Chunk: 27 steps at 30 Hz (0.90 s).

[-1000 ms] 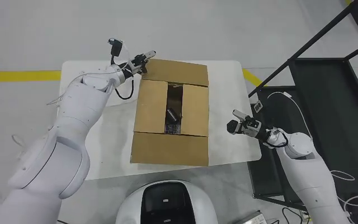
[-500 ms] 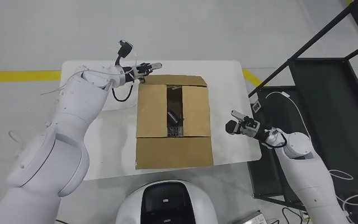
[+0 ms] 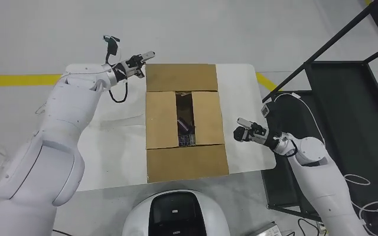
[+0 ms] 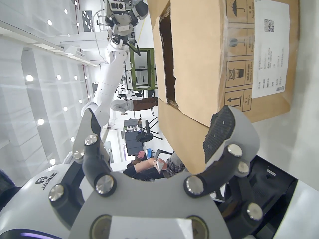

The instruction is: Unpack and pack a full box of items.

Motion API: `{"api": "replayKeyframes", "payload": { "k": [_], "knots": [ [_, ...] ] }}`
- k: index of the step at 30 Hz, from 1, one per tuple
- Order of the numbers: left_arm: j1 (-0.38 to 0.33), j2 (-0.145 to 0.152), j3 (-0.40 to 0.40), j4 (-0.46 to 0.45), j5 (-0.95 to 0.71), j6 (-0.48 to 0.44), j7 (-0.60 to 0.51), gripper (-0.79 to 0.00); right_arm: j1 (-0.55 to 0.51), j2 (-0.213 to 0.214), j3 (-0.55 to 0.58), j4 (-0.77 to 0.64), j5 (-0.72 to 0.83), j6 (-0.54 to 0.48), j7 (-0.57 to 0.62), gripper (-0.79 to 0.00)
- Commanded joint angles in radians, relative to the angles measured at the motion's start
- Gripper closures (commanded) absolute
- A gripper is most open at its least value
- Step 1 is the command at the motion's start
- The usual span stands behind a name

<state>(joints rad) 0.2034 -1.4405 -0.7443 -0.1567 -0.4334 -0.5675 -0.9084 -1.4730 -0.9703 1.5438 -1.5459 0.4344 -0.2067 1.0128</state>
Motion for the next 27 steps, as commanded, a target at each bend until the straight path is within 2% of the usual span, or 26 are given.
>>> {"api": "replayKeyframes", "payload": {
  "k": [1, 5, 7, 13, 17, 20, 23, 27],
  "knots": [
    [-0.002, 0.017, -0.030, -0.004, -0.049, -0.030, -0.067, -0.785, 0.017, -0.001, -0.017, -0.027, -0.039, 0.019, -0.020, -0.785],
    [-0.001, 0.058, -0.083, -0.017, -0.123, -0.075, -0.255, -0.785, 0.065, -0.006, -0.072, -0.097, -0.146, 0.085, -0.102, -0.785],
    [0.010, 0.081, -0.104, -0.065, -0.151, -0.033, -0.311, -0.785, 0.095, -0.012, -0.112, -0.127, -0.180, 0.134, -0.148, -0.785],
    [0.117, 0.192, -0.189, -0.317, -0.188, 0.096, -0.441, -0.785, 0.182, -0.034, -0.256, -0.182, -0.275, 0.250, -0.260, -0.785],
    [0.233, 0.272, -0.281, -0.508, -0.213, 0.169, -0.514, -0.785, 0.224, -0.049, -0.348, -0.193, -0.343, 0.316, -0.304, -0.785],
    [0.320, 0.320, -0.346, -0.632, -0.211, 0.203, -0.548, -0.785, 0.250, -0.059, -0.406, -0.179, -0.350, 0.340, -0.293, -0.785],
    [0.397, 0.351, -0.396, -0.725, -0.250, 0.258, -0.602, -0.785, 0.271, -0.067, -0.440, -0.150, -0.282, 0.340, -0.220, -0.785],
    [0.452, 0.372, -0.430, -0.788, -0.264, 0.278, -0.622, -0.785, 0.271, -0.067, -0.440, -0.150, -0.282, 0.340, -0.220, -0.785]
  ]
}}
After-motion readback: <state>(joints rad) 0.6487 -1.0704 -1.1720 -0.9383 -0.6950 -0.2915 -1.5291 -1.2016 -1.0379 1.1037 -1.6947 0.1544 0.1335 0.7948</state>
